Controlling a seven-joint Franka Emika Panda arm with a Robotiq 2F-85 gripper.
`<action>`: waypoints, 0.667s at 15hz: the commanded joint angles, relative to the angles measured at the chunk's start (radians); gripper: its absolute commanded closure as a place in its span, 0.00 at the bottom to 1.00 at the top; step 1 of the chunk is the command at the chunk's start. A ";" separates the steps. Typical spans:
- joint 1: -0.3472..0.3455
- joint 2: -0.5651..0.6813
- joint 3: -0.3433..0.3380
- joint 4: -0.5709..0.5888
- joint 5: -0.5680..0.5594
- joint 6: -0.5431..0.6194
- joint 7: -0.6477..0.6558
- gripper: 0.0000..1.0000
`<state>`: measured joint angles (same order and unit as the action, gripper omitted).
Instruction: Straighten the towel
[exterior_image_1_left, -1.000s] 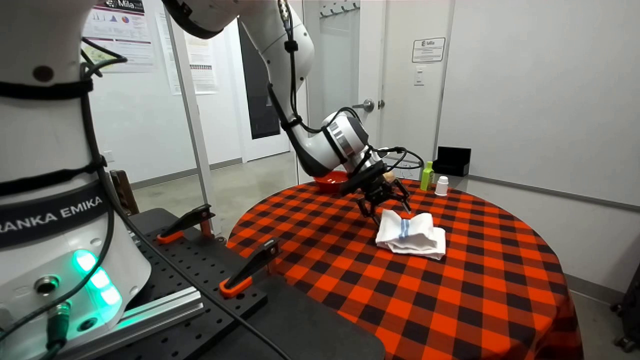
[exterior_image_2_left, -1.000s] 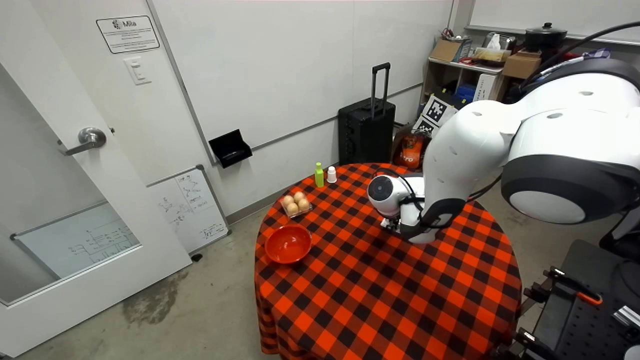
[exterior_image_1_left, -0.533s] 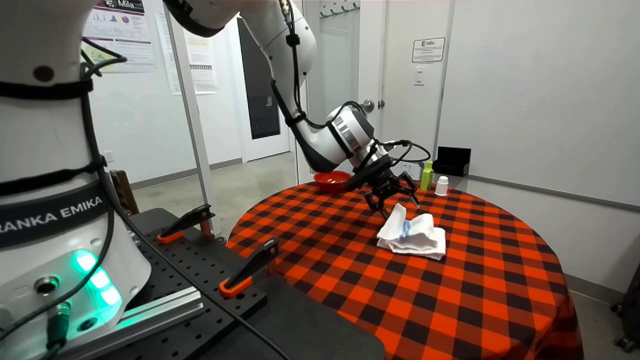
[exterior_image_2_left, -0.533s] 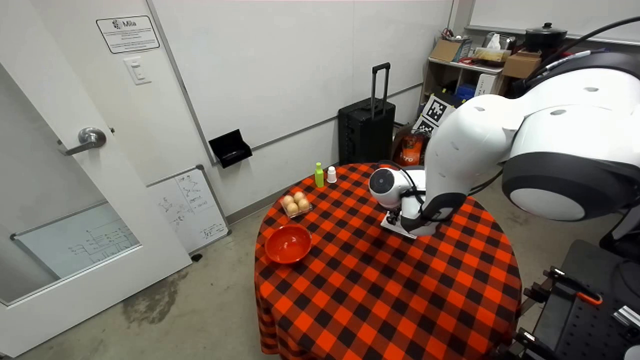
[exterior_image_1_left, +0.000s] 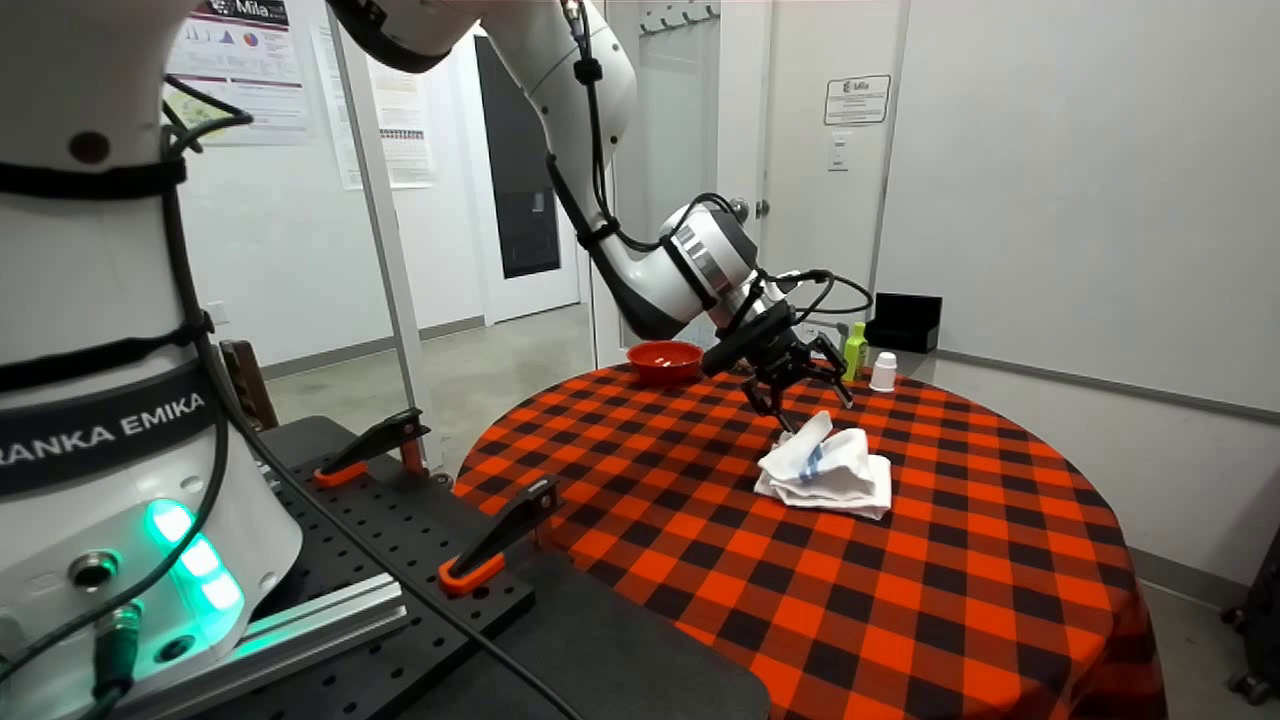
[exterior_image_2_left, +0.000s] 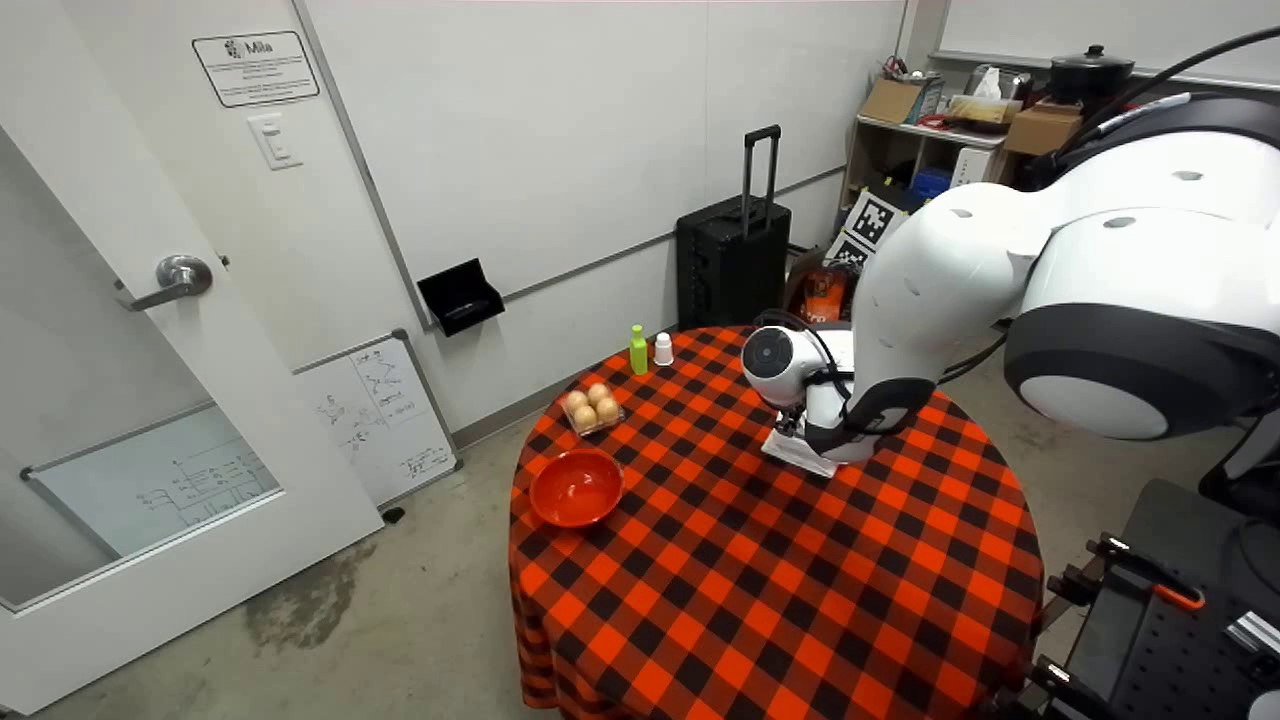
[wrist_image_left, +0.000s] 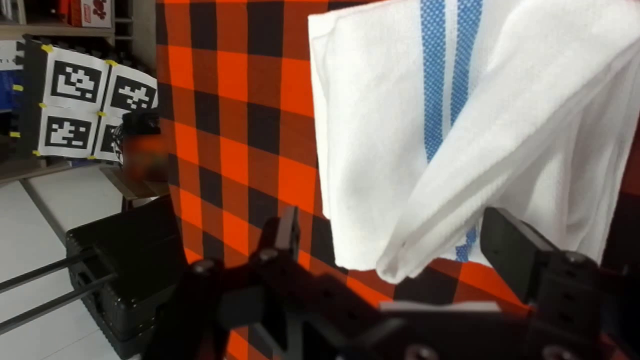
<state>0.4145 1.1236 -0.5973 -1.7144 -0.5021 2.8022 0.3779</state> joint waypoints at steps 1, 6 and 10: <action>0.008 -0.015 0.000 -0.025 0.023 0.022 -0.001 0.09; -0.024 -0.023 0.072 -0.024 0.068 0.001 -0.012 0.13; -0.031 -0.008 0.107 -0.013 0.144 -0.021 0.023 0.25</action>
<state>0.3953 1.1243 -0.5152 -1.7245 -0.4115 2.7970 0.3812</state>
